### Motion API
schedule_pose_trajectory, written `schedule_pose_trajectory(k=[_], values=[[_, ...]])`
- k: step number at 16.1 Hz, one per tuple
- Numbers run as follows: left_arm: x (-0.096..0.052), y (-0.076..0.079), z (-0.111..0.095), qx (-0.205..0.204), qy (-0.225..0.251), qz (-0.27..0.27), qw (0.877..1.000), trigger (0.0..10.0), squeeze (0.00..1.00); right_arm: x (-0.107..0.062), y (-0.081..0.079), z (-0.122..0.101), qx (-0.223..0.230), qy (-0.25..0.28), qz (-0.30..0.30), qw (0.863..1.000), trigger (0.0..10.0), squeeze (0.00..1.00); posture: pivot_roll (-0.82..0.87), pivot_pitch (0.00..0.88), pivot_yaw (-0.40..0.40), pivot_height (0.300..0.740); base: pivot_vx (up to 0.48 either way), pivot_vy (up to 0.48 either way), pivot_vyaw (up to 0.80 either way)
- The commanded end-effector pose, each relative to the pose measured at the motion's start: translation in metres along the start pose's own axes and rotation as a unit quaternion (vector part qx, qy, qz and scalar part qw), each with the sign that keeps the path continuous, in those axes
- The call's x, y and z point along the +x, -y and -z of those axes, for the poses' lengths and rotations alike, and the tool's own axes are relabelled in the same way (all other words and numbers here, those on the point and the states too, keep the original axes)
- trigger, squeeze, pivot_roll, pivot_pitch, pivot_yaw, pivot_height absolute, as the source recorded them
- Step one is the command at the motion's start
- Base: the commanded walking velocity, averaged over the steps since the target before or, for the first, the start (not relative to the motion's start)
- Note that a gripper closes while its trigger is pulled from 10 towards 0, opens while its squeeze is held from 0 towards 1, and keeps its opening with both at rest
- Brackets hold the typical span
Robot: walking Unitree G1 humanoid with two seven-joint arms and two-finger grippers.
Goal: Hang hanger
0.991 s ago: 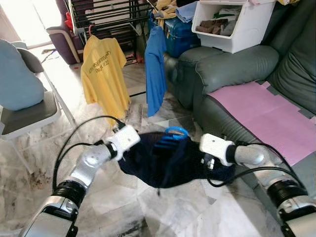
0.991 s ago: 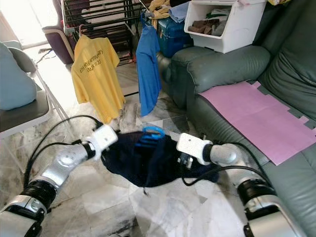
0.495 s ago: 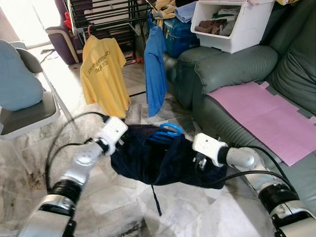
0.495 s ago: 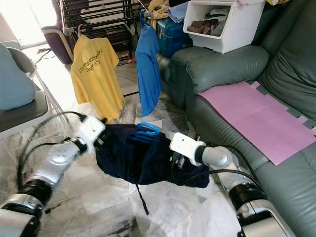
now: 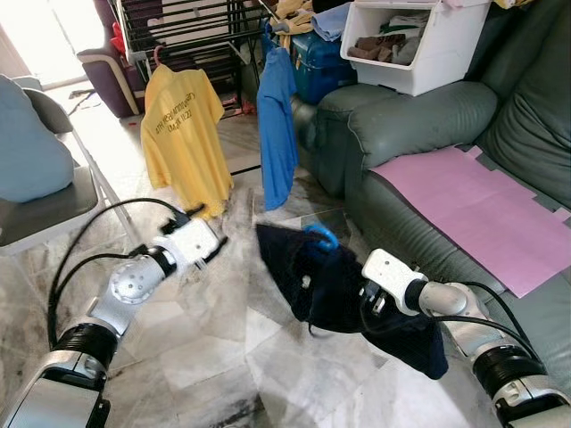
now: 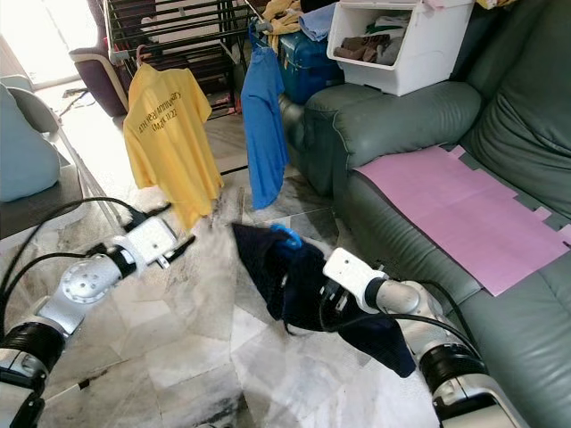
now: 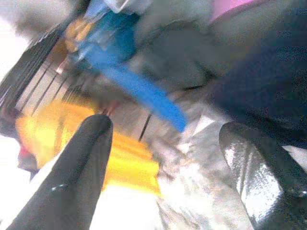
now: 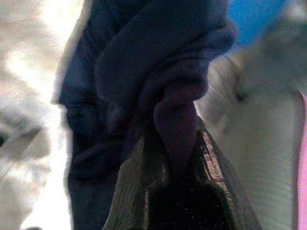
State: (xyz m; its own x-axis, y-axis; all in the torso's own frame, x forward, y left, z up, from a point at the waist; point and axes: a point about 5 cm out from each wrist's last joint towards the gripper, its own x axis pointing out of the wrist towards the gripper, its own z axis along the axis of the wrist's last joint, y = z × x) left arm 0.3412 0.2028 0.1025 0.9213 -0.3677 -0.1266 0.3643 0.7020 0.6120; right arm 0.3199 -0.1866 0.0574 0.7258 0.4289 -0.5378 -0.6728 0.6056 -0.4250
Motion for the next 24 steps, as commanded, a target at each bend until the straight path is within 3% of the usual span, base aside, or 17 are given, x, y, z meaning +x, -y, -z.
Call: schedule_pose_trajectory(k=[1, 2, 4, 5, 6, 8, 9, 10, 11, 13, 14, 18, 24], values=[[-0.003, -0.009, 0.016, -0.121, -0.058, -0.109, 0.985, 10.0, 1.00, 0.003, 0.007, -0.013, 0.050, 0.021, 0.053, 0.997, 0.0, 0.00, -0.15, 0.000, 0.090, 0.740, 0.000, 0.000, 0.00], [-0.004, -0.006, 0.020, -0.162, -0.063, -0.137, 0.975, 10.0, 1.00, 0.004, 0.004, -0.015, 0.075, 0.030, 0.059, 0.995, 0.0, 0.00, -0.16, 0.000, 0.092, 0.740, 0.000, 0.000, 0.00], [-0.010, 0.005, 0.030, -0.261, -0.078, -0.200, 0.941, 10.0, 1.00, 0.005, 0.001, -0.024, 0.116, 0.058, 0.100, 0.987, 0.0, 0.00, -0.16, 0.000, 0.093, 0.740, 0.000, 0.000, 0.00], [-0.014, 0.013, 0.034, -0.307, -0.084, -0.228, 0.920, 10.0, 1.00, 0.005, 0.001, -0.027, 0.184, 0.077, 0.138, 0.970, 0.0, 0.00, -0.15, 0.000, 0.091, 0.740, 0.000, 0.000, 0.00], [-0.016, 0.018, 0.034, -0.329, -0.085, -0.236, 0.910, 10.0, 1.00, 0.005, -0.001, -0.029, 0.221, 0.086, 0.153, 0.959, 0.0, 0.00, -0.15, 0.000, 0.090, 0.740, 0.000, 0.000, 0.00], [-0.018, 0.028, 0.030, -0.346, -0.077, -0.229, 0.907, 10.0, 1.00, 0.004, -0.007, -0.030, 0.308, 0.106, 0.192, 0.926, 0.9, 0.00, -0.14, 0.000, 0.086, 0.740, 0.000, 0.000, 0.00], [-0.019, 0.030, 0.029, -0.346, -0.076, -0.227, 0.907, 10.0, 1.00, 0.004, -0.009, -0.031, 0.314, 0.110, 0.200, 0.922, 3.8, 0.00, -0.14, 0.000, 0.086, 0.740, 0.000, 0.000, 0.00], [-0.019, 0.031, 0.029, -0.345, -0.076, -0.227, 0.908, 10.0, 1.00, 0.003, -0.009, -0.031, 0.314, 0.110, 0.204, 0.921, 4.6, 0.00, -0.14, 0.000, 0.086, 0.740, 0.000, 0.000, 0.00], [-0.021, 0.034, 0.028, -0.345, -0.068, -0.218, 0.910, 10.0, 1.00, 0.003, -0.011, -0.032, 0.327, 0.113, 0.211, 0.914, 10.0, 0.00, -0.14, 0.000, 0.087, 0.740, 0.000, 0.000, 0.00], [-0.023, 0.038, 0.023, -0.343, -0.055, -0.200, 0.916, 10.0, 1.00, 0.004, -0.015, -0.032, 0.332, 0.116, 0.209, 0.912, 10.0, 0.00, -0.15, 0.000, 0.088, 0.740, 0.000, 0.000, 0.00], [-0.023, 0.040, 0.020, -0.341, -0.047, -0.189, 0.920, 10.0, 0.00, 0.004, -0.018, -0.030, 0.331, 0.117, 0.205, 0.914, 10.0, 0.00, -0.15, 0.000, 0.089, 0.740, 0.000, 0.000, 0.00], [-0.023, 0.043, 0.020, -0.351, -0.054, -0.185, 0.916, 10.0, 0.00, 0.004, -0.020, -0.035, 0.310, 0.123, 0.195, 0.922, 10.0, 0.00, -0.16, 0.000, 0.088, 0.740, 0.000, 0.000, 0.00], [-0.023, 0.045, 0.020, -0.360, -0.060, -0.185, 0.912, 10.0, 0.00, 0.004, -0.020, -0.039, 0.295, 0.132, 0.188, 0.927, 10.0, 0.00, -0.15, 0.000, 0.081, 0.740, 0.256, 0.000, 0.59]])
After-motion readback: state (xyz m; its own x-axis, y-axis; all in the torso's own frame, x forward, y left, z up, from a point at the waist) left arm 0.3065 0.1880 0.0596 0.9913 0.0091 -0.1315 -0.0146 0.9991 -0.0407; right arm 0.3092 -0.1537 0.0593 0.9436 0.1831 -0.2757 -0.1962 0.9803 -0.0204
